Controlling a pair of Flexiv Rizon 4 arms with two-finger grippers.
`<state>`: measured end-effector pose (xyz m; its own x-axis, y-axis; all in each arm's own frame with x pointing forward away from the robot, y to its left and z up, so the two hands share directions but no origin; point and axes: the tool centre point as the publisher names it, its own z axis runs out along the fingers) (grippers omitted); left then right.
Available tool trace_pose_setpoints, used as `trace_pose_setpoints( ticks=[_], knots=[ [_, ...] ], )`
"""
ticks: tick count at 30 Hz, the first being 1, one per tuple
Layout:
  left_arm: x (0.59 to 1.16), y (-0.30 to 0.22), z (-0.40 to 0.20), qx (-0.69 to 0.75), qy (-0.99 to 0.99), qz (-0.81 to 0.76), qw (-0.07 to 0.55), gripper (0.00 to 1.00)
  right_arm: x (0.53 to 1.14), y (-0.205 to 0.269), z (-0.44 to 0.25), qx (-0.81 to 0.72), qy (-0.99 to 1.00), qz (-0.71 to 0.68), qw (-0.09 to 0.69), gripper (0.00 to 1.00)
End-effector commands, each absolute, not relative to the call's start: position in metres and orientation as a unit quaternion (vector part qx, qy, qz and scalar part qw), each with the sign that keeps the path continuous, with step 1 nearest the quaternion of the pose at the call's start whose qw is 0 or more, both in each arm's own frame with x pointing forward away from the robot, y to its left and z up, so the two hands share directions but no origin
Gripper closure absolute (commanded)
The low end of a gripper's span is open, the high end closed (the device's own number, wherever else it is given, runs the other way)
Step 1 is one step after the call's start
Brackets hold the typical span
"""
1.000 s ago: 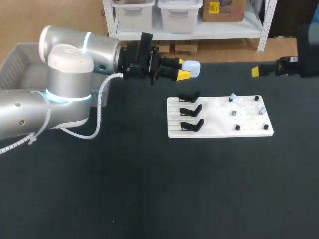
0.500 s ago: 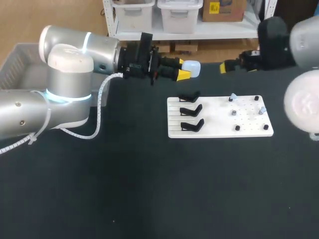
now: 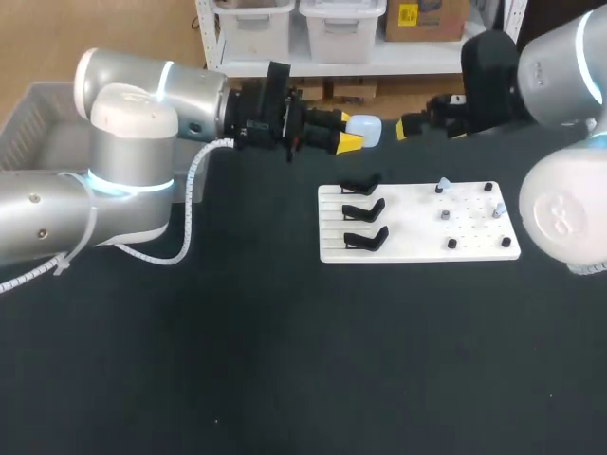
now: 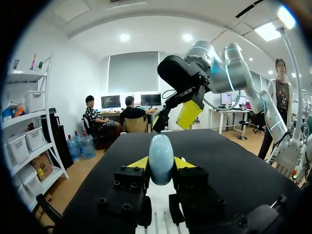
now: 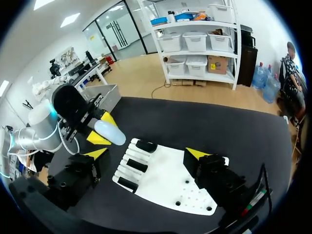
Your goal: Pick up each earbud case from the left stands, insert the matching earbuds, close the lid, and place the case in the box.
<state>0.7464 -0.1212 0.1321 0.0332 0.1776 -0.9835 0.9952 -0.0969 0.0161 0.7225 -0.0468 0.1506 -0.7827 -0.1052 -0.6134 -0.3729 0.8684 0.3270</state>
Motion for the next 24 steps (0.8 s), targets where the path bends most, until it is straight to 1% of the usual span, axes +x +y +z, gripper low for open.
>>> trace_pose_setpoints(
  ticks=[1, 11, 24],
  knots=[
    [0.747, -0.121, 0.131, 0.572, 0.511, -0.47, 0.436, 1.0, 0.709, -0.042, 0.159, -0.128, 0.923, 0.202, 0.302, 0.0],
    [0.747, -0.121, 0.131, 0.572, 0.511, -0.47, 0.436, 1.0, 0.706, -0.023, 0.155, -0.157, 0.926, 0.203, 0.278, 0.0],
    [0.747, -0.121, 0.131, 0.572, 0.511, -0.47, 0.436, 1.0, 0.722, -0.009, 0.148, -0.166, 0.929, 0.204, 0.261, 0.0]
  ],
)
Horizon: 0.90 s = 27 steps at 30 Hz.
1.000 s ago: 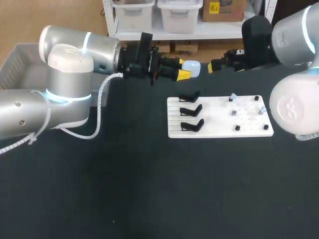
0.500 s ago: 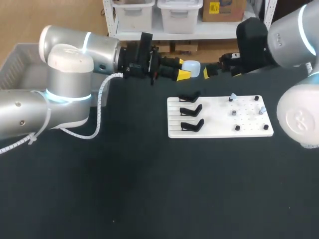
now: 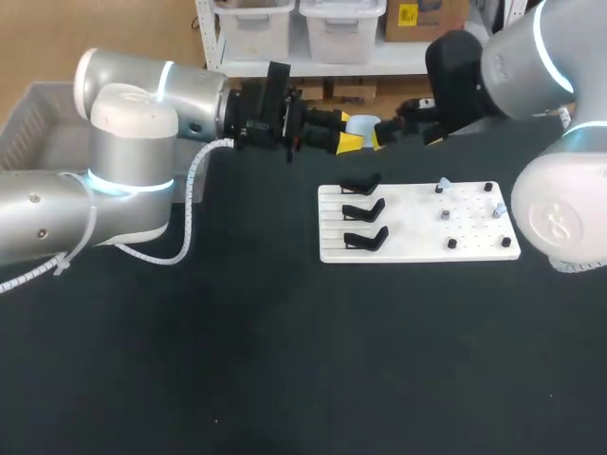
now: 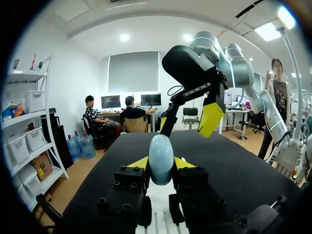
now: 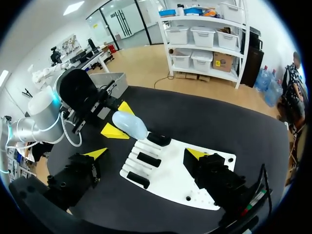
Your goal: Pick up each earbud case from the left stands, insert the matching earbuds, close the lid, and place the case in the box.
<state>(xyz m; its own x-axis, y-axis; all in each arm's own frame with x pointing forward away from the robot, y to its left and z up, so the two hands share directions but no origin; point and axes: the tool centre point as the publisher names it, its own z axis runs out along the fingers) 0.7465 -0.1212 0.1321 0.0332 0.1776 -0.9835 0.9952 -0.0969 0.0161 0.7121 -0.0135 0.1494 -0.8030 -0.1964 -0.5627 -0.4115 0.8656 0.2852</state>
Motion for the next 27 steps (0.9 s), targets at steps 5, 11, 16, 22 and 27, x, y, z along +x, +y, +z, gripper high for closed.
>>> trace_pose_setpoints(
  ticks=[5, 11, 16, 22, 27],
  knots=[
    [0.747, -0.121, 0.131, 0.572, 0.511, -0.47, 0.436, 1.0, 0.727, -0.006, 0.146, -0.167, 0.93, 0.205, 0.256, 0.0],
    [0.747, -0.121, 0.131, 0.572, 0.511, -0.47, 0.436, 1.0, 0.733, -0.005, 0.14, -0.166, 0.932, 0.205, 0.249, 0.0],
    [0.747, -0.121, 0.131, 0.572, 0.511, -0.47, 0.436, 1.0, 0.736, -0.005, 0.139, -0.164, 0.933, 0.204, 0.246, 0.0],
    [0.747, -0.121, 0.131, 0.572, 0.511, -0.47, 0.436, 1.0, 0.737, -0.004, 0.136, -0.164, 0.934, 0.204, 0.243, 0.0],
    [0.747, -0.121, 0.131, 0.572, 0.511, -0.47, 0.436, 1.0, 0.74, -0.005, 0.136, -0.161, 0.935, 0.203, 0.244, 0.0]
  ],
)
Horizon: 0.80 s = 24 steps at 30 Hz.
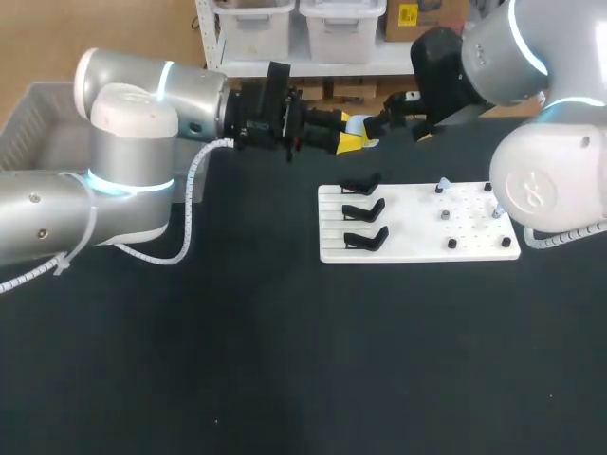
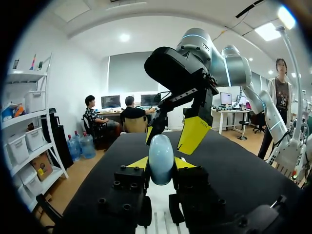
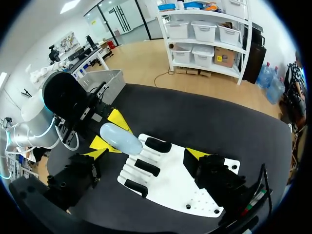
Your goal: Pick up each earbud case from the left stands, insert the matching earbuds, close the lid, and place the case in the box.
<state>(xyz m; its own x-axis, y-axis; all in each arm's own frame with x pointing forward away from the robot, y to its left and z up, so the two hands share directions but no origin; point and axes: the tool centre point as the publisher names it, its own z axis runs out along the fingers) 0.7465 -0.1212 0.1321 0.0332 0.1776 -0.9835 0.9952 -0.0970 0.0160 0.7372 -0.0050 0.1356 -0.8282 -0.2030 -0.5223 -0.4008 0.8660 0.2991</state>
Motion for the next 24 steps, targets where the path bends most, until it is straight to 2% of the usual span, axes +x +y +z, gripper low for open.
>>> trace_pose_setpoints(
  ticks=[1, 14, 24],
  knots=[
    [0.747, -0.121, 0.131, 0.572, 0.511, -0.47, 0.436, 1.0, 0.74, -0.005, 0.136, -0.16, 0.935, 0.202, 0.244, 0.0],
    [0.747, -0.121, 0.131, 0.572, 0.511, -0.47, 0.436, 1.0, 0.746, -0.006, 0.138, -0.151, 0.935, 0.197, 0.252, 0.0],
    [0.747, -0.121, 0.131, 0.572, 0.511, -0.47, 0.436, 1.0, 0.755, -0.016, 0.159, -0.142, 0.927, 0.188, 0.291, 0.0]
  ],
)
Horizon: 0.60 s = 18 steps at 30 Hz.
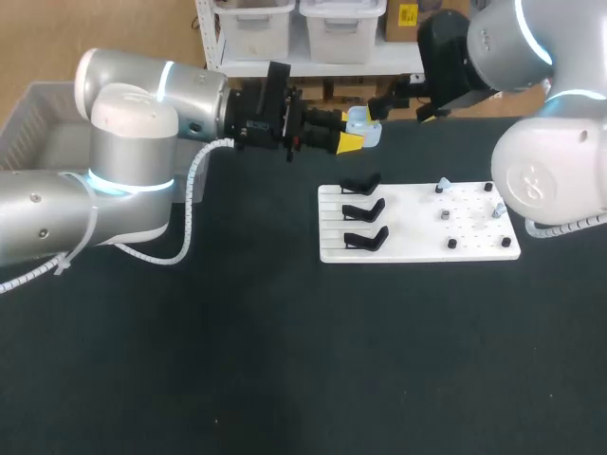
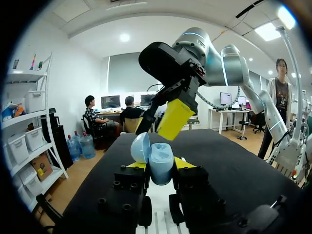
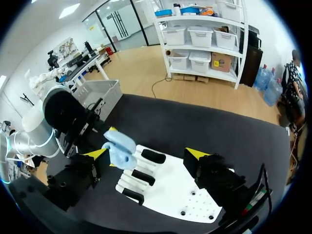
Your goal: Pick up each earbud case from the left stands, insert the matching earbuds, close the lid, and place the case in the box.
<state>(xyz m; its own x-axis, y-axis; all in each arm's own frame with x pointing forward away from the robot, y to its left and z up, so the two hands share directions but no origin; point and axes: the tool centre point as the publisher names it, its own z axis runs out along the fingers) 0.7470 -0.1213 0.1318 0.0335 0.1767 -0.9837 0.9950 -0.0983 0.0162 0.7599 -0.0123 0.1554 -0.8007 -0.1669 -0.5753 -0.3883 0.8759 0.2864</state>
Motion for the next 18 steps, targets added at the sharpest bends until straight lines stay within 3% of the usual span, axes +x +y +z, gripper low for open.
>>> trace_pose_setpoints(
  ticks=[1, 18],
  knots=[
    [0.747, -0.121, 0.131, 0.572, 0.511, -0.47, 0.436, 1.0, 0.756, -0.017, 0.162, -0.142, 0.926, 0.182, 0.297, 0.0],
    [0.746, -0.121, 0.132, 0.567, 0.507, -0.47, 0.448, 1.0, 0.722, -0.101, 0.166, -0.143, 0.94, 0.055, 0.306, 0.0]
  ],
)
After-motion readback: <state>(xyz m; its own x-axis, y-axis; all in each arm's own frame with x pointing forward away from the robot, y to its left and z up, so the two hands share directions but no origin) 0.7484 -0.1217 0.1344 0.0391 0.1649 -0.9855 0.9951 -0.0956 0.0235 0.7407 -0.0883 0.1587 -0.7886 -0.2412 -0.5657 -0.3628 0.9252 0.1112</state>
